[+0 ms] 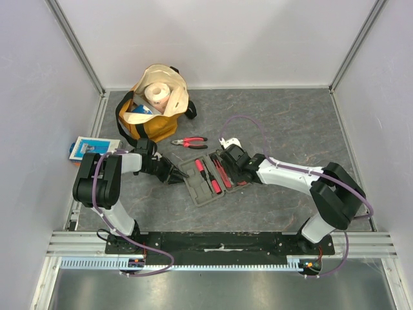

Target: Pack the tool kit

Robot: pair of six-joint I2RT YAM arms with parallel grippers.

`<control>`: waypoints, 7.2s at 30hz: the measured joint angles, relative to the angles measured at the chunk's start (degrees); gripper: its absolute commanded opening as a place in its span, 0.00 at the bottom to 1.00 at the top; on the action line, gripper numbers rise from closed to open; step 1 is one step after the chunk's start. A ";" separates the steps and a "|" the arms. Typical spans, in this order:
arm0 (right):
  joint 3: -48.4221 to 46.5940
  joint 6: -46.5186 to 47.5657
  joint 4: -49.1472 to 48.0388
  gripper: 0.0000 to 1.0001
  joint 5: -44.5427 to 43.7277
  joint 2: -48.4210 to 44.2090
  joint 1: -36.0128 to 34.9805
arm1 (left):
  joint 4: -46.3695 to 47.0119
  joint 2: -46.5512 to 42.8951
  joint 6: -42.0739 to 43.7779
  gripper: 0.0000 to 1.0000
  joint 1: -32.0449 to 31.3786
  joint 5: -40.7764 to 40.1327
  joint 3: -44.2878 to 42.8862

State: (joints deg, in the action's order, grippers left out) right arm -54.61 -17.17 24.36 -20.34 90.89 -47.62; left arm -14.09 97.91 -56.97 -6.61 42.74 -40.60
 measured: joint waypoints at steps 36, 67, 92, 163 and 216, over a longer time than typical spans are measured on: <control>-4.68 6.78 3.37 0.51 -0.35 2.29 -0.04 | -11.43 2.45 14.38 0.31 -0.26 -2.99 -7.37; -4.85 6.88 1.05 0.49 3.58 6.43 1.18 | -12.83 3.65 16.68 0.30 -0.26 -2.60 -8.76; -18.43 -2.27 6.19 0.81 1.46 3.69 12.26 | -14.60 -4.70 20.20 0.61 -0.22 -11.85 -12.33; -3.10 -7.43 4.85 0.19 11.67 1.64 9.94 | -15.02 -7.19 24.06 0.50 -8.52 -22.32 -17.40; -42.99 18.12 -14.19 0.57 24.37 37.48 2.80 | -9.64 -34.80 23.96 0.59 -8.52 -39.67 -9.46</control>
State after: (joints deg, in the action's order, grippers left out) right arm -97.60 0.95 10.17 4.03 128.38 -44.82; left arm -23.73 63.11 -33.01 -15.14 3.07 -50.06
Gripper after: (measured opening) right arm 0.568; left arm 0.587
